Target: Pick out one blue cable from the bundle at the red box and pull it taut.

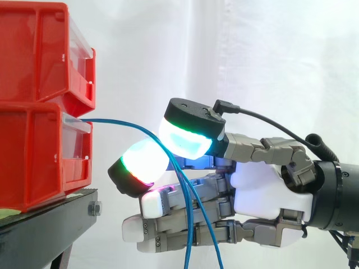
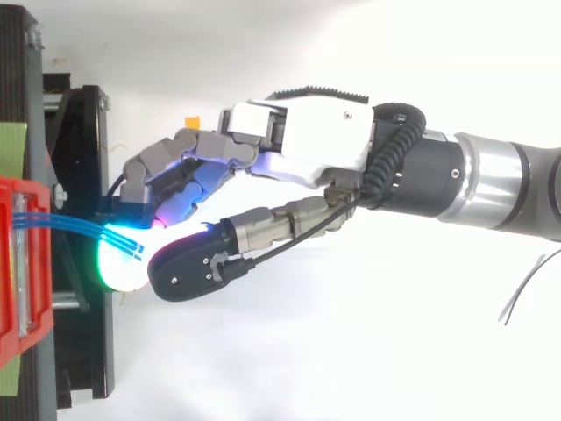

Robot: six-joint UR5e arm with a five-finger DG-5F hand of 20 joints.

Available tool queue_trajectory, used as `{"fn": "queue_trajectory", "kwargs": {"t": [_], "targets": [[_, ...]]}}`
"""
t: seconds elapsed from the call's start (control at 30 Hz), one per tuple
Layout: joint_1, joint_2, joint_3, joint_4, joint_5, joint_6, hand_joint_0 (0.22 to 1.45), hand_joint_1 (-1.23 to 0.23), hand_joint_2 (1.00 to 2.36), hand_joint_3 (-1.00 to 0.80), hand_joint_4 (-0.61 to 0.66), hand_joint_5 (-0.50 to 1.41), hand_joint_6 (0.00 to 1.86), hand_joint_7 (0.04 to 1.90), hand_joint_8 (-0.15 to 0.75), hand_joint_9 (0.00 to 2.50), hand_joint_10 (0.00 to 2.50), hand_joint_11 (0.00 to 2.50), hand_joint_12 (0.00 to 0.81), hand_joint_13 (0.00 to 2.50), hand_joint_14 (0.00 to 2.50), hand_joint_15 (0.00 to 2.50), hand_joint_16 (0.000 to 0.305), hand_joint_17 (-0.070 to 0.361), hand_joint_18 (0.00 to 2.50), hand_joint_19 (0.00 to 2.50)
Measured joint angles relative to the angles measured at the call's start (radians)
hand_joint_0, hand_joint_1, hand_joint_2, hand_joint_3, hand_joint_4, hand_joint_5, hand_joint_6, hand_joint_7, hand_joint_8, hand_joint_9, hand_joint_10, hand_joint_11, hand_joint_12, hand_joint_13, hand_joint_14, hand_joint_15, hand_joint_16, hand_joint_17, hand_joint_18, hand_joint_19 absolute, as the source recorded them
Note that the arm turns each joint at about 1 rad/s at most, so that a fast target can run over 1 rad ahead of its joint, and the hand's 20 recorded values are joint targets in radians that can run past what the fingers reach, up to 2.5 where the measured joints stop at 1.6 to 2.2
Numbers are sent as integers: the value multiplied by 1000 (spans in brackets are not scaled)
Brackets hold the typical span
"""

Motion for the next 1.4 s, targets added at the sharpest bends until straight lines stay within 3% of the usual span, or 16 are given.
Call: {"fn": "queue_trajectory", "kwargs": {"t": [0.53,1.07,1.4], "targets": [[-5,0,2,-1,-9,0,619,-786,1018,-262,62,-191,897,872,251,848,16,501,170,716,10,265,10,24,433,331],[-7,0,3,3,-10,-1,662,-852,1000,-500,61,-186,908,865,244,879,17,534,155,746,10,264,10,22,478,340],[-7,0,3,3,-9,0,605,-724,1000,-500,94,-163,890,915,245,935,18,546,150,745,10,269,10,22,474,362]]}}
